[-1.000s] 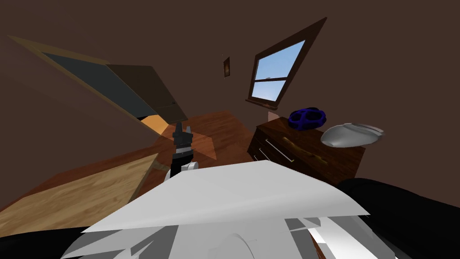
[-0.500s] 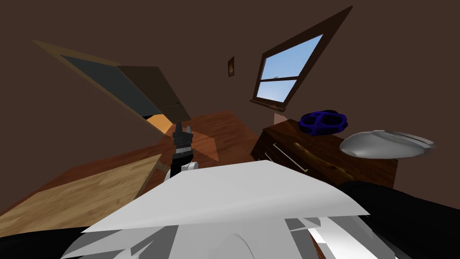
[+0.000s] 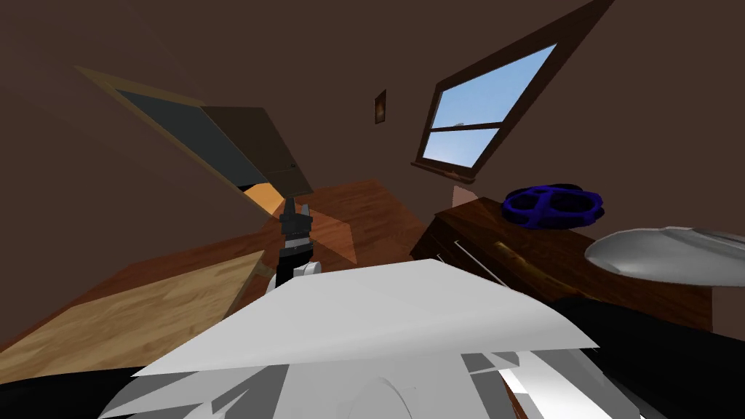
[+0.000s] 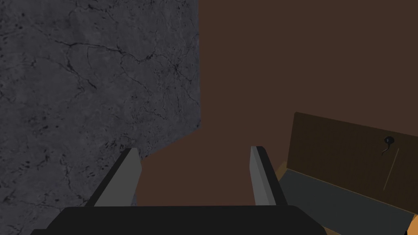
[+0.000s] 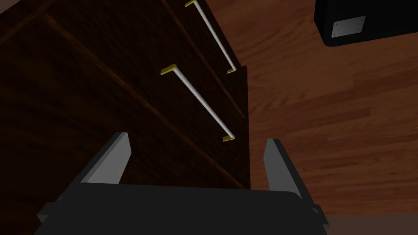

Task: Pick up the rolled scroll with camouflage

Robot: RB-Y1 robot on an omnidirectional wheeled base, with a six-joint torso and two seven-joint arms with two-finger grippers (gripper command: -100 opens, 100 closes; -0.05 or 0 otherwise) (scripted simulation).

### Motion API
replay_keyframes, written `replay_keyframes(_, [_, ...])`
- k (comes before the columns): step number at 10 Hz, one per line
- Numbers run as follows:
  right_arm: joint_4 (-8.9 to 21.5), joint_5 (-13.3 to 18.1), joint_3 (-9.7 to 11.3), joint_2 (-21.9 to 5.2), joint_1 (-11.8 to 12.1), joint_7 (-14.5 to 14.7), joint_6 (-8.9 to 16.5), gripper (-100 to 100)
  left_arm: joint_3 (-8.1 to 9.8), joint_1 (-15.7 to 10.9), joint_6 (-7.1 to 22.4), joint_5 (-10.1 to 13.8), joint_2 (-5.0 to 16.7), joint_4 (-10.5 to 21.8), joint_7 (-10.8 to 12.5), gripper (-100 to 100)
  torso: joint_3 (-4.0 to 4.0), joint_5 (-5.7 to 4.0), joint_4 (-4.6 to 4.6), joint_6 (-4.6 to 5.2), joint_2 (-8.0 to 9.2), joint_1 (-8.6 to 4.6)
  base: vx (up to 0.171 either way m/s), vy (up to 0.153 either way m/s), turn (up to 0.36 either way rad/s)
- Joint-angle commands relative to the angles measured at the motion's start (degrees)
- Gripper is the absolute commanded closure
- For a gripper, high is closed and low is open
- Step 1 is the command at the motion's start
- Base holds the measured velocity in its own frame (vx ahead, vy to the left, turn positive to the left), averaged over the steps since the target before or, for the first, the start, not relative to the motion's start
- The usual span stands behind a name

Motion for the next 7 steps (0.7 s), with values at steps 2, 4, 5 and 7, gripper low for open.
replay_keyframes(2, [3.02, -0.77, 0.51, -3.04, 2.35, 1.17, -0.38, -100, 0.0, 0.0, 0.0, 0.0, 0.0, 0.0, 0.0, 0, -0.04, 0.0, -0.01, -0.04, -0.07, 0.05, 0.117, 0.049, 0.074])
replay_keyframes(4, [5.13, -1.39, 0.78, -5.33, 4.45, 2.29, -0.5, -100, 0.0, 0.0, 0.0, 0.0, 0.0, 0.0, 0.0, 0, -0.04, -0.01, -0.01, -0.02, -0.08, -0.02, 0.116, 0.027, 0.064])
replay_keyframes(5, [5.13, -1.39, 0.78, -5.33, 4.45, 2.29, -0.5, -100, 0.0, 0.0, 0.0, 0.0, 0.0, 0.0, 0.0, 0, 0.0, -0.02, 0.0, 0.0, 0.0, -0.04, 0.032, 0.01, -0.004])
replay_keyframes(7, [7.08, -1.98, 1.05, -7.49, 6.4, 3.34, -0.65, -100, 0.0, -0.01, 0.0, 0.0, 0.0, 0.0, 0.0, 0, 0.1, -0.04, 0.05, -0.02, 0.17, -0.11, 0.075, 0.009, 0.069])
